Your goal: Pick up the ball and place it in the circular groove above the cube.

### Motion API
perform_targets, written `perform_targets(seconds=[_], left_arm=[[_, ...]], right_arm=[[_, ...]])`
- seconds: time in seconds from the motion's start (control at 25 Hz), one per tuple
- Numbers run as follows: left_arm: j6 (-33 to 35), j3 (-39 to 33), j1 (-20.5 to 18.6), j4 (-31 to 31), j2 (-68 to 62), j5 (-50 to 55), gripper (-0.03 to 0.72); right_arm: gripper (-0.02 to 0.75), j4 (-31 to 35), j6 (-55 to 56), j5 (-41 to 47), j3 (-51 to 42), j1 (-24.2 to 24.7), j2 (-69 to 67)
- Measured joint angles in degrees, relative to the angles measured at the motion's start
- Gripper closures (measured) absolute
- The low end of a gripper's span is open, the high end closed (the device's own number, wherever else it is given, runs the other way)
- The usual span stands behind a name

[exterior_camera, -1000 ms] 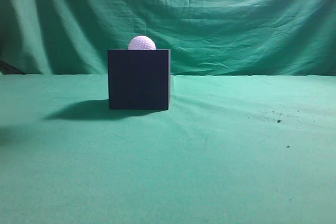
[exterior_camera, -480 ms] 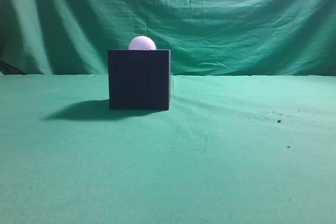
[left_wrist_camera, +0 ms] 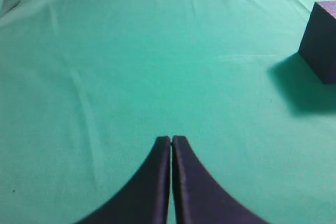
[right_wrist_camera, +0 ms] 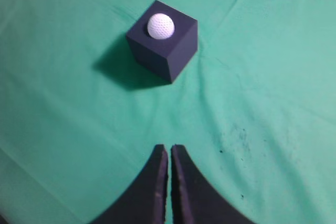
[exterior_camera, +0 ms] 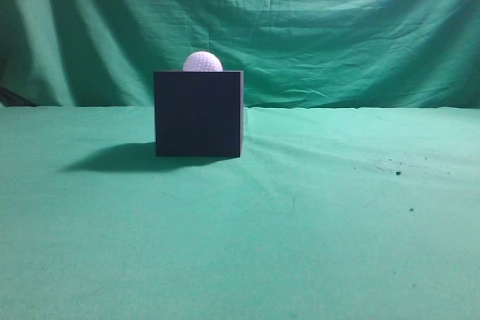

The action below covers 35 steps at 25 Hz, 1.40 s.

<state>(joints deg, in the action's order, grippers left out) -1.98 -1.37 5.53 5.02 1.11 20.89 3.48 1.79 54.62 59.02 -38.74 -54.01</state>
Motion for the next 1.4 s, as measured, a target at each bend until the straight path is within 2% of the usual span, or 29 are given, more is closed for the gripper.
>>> perform_targets(seconds=[0.12, 0.48, 0.68, 0.84, 1.0, 1.16, 1.28, 1.4], left_arm=[[0.0, 0.0, 0.0, 0.0, 0.0, 0.0, 0.688], [0.0, 0.0, 0.0, 0.0, 0.0, 0.0, 0.688], [0.0, 0.0, 0.0, 0.0, 0.0, 0.0, 0.688], [0.0, 0.0, 0.0, 0.0, 0.0, 0.0, 0.688], [0.0, 0.0, 0.0, 0.0, 0.0, 0.0, 0.688], [0.0, 0.0, 0.0, 0.0, 0.0, 0.0, 0.688], [0.0, 0.0, 0.0, 0.0, 0.0, 0.0, 0.688], [0.0, 0.0, 0.0, 0.0, 0.0, 0.0, 0.688]], right_arm=[[0.738, 1.6, 0.0, -5.2, -7.3, 0.0, 7.2], [0.738, 1.5, -1.2, -5.5, -16.9, 0.0, 18.1], [0.738, -0.9, -1.7, -14.8, -24.9, 0.7, 24.5], [0.738, -1.7, -2.2, -24.0, -33.3, 6.5, 32.5], [0.738, -1.6, -2.2, -30.8, -41.8, 16.4, 39.8], [0.738, -0.7, -2.2, -33.2, -49.0, 25.8, 45.6], [0.738, -0.5, -2.2, -33.5, -53.1, 29.8, 50.0], [0.738, -0.5, -2.2, -33.8, -56.9, 31.7, 53.7]])
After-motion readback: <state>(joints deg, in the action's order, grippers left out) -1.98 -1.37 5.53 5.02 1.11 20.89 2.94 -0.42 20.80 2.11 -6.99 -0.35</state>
